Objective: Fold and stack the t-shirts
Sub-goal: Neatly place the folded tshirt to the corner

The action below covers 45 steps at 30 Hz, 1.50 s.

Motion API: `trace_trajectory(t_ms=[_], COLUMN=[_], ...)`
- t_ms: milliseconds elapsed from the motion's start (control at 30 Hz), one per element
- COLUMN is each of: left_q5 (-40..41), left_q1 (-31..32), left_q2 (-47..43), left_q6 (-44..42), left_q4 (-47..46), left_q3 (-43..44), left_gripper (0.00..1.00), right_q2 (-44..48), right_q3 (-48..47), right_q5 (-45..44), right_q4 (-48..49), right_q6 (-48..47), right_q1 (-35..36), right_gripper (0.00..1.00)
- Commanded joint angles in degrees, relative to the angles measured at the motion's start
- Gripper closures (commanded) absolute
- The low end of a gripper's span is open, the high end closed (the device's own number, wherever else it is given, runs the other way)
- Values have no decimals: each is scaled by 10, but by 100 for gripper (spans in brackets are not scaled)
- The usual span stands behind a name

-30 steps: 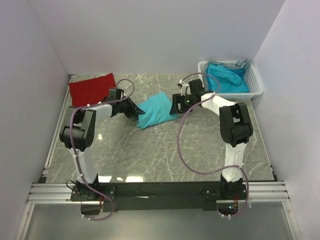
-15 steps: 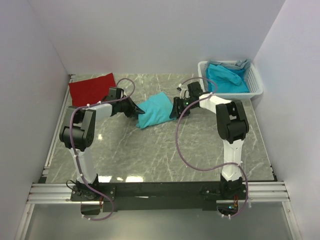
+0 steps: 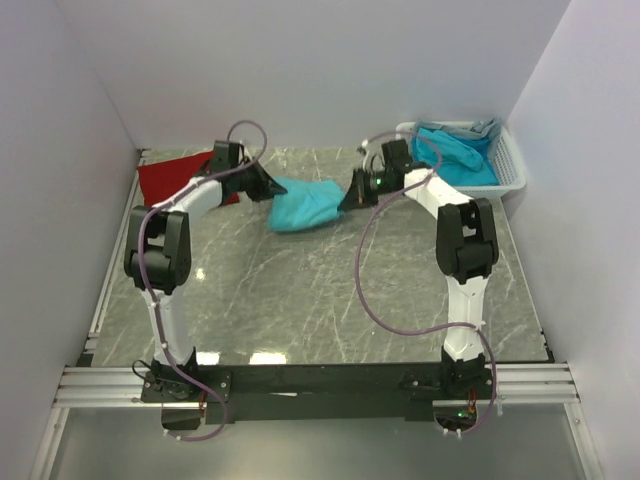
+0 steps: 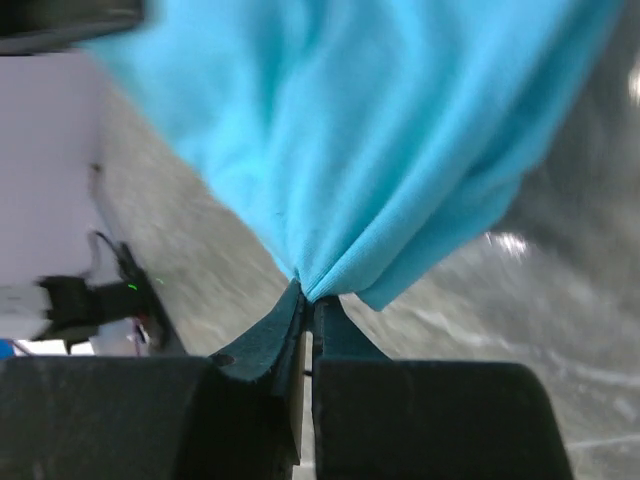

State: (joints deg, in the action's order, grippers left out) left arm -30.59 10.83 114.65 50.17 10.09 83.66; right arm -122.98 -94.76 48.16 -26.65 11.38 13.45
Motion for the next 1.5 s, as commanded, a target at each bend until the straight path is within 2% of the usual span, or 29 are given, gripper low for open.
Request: trace_trajectory(t_ms=[0,133,200,300,367,400,433,533,667,733,767,867,933,967,1033,1133,1267,1333,1367,1433,1467], left_q5=[0,-11,-23,-33,-36,-39,-45,-71,-84,-71,-67,-67,-57,-54,-46,-15,48,83,93,108,114], left_q1=[-10,-20,-24,-27,-27,-27,-26,-15,-1,5,8,26,43,47,58,60,60,60,60,60,60], left_q2=[34,58,59,49,37,33,30,21,-4,-20,-34,-64,-74,-75,-76,-74,-102,-115,-128,-156,-166], left_q6=[-19,0,17,15,5,0,-2,-5,-38,-53,-66,-80,-92,-96,-101,-114,-129,-138,-147,-156,-158], left_q4=[23,22,11,6,0,-2,-7,-16,-2,8,20,27,41,46,60,78,95,108,114,118,121], left_q3=[110,208,227,238,208,189,142,25,-107,-164,-179,-227,-241,-242,-246,-246,-249,-249,-249,-253,-254], left_gripper=[100,100,100,100,100,100,100,100,100,100,100,100,100,100,100,100,99,93,79,64,52], right_q2=[22,18,37,71,101,108,109,104,93,92,95,118,145,155,176,204,217,212,204,158,119], right_q3=[-99,-173,-170,-115,-54,-38,-10,68,168,211,226,277,310,317,303,287,247,225,215,166,146], right_q5=[64,97,113,133,125,116,107,74,39,32,31,33,25,20,9,-30,-95,-117,-117,-99,-66], right_q4=[17,76,108,156,140,115,58,-27,-95,-131,-140,-178,-191,-191,-222,-223,-203,-167,-159,-156,-158], right_q6=[44,126,160,168,132,72,41,-49,-136,-182,-196,-251,-277,-273,-304,-301,-292,-278,-274,-254,-237], right_q1=[-7,-10,-13,-19,-23,-25,-26,-31,-29,-28,-27,-26,-26,-26,-30,-31,-33,-33,-33,-33,-30], right_gripper=[100,100,100,100,100,100,100,100,100,94,85,81,72,59,55,45,43,42,40,39,38])
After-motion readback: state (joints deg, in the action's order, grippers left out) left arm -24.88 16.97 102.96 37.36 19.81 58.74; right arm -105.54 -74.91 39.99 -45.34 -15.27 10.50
